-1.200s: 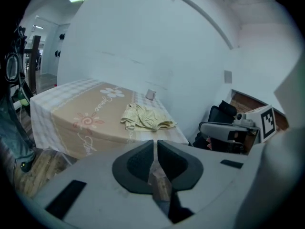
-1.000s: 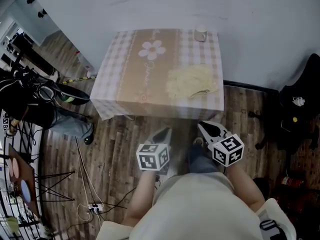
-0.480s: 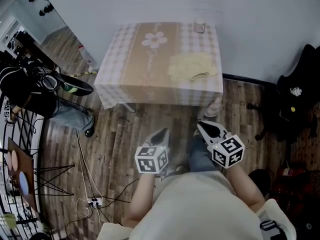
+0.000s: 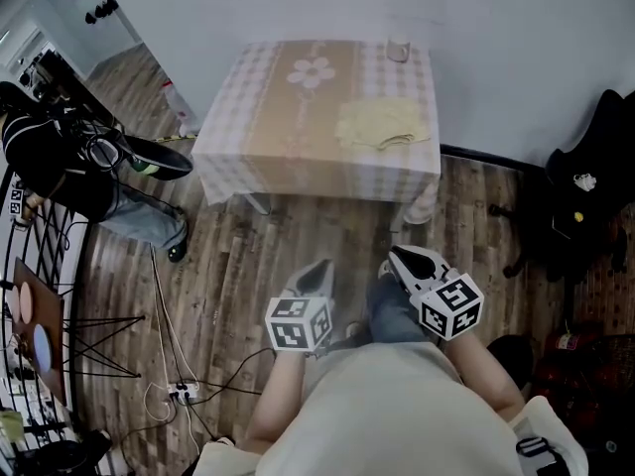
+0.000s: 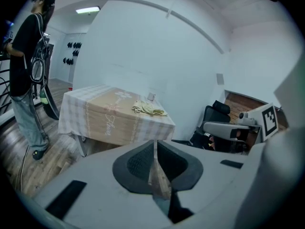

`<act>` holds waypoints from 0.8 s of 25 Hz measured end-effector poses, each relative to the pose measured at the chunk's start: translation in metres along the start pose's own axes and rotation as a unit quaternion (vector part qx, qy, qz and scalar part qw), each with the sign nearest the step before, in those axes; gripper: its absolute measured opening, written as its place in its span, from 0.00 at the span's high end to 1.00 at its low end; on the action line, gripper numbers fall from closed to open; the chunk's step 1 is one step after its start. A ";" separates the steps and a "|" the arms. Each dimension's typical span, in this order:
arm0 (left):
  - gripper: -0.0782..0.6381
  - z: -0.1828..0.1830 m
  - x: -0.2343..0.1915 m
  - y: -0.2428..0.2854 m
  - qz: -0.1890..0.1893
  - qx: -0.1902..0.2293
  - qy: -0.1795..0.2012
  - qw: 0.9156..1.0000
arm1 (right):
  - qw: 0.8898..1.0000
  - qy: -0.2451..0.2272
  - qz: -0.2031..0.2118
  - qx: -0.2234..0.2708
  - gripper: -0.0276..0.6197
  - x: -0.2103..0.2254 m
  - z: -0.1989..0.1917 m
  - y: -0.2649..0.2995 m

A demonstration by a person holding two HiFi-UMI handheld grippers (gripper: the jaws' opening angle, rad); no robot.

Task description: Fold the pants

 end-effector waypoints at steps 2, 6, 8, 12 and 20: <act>0.86 -0.002 0.002 -0.001 0.002 0.000 -0.001 1.000 | 1.000 0.002 -0.001 0.000 0.94 0.001 -0.004 -0.004; 0.86 -0.003 0.004 -0.002 0.004 -0.001 0.000 1.000 | 1.000 0.004 -0.006 0.000 0.94 0.004 -0.007 -0.007; 0.86 -0.003 0.004 -0.002 0.004 -0.002 0.001 1.000 | 1.000 -0.003 -0.012 -0.004 0.96 0.004 -0.008 -0.007; 0.86 -0.001 0.006 0.000 0.003 -0.001 0.001 1.000 | 1.000 -0.007 -0.028 -0.013 0.96 0.007 -0.008 -0.009; 0.86 0.004 0.010 0.005 -0.001 -0.001 0.008 1.000 | 0.999 -0.010 -0.033 -0.004 0.96 0.014 -0.003 -0.011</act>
Point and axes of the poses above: the fingertips, and each gripper's own axes: y forward along the fingers, x to its right, z out of its top, the point moved 6 cm from there along -y, backward along the fingers, and after that the axes turned 15 degrees about -x, right-handed, at the moved point
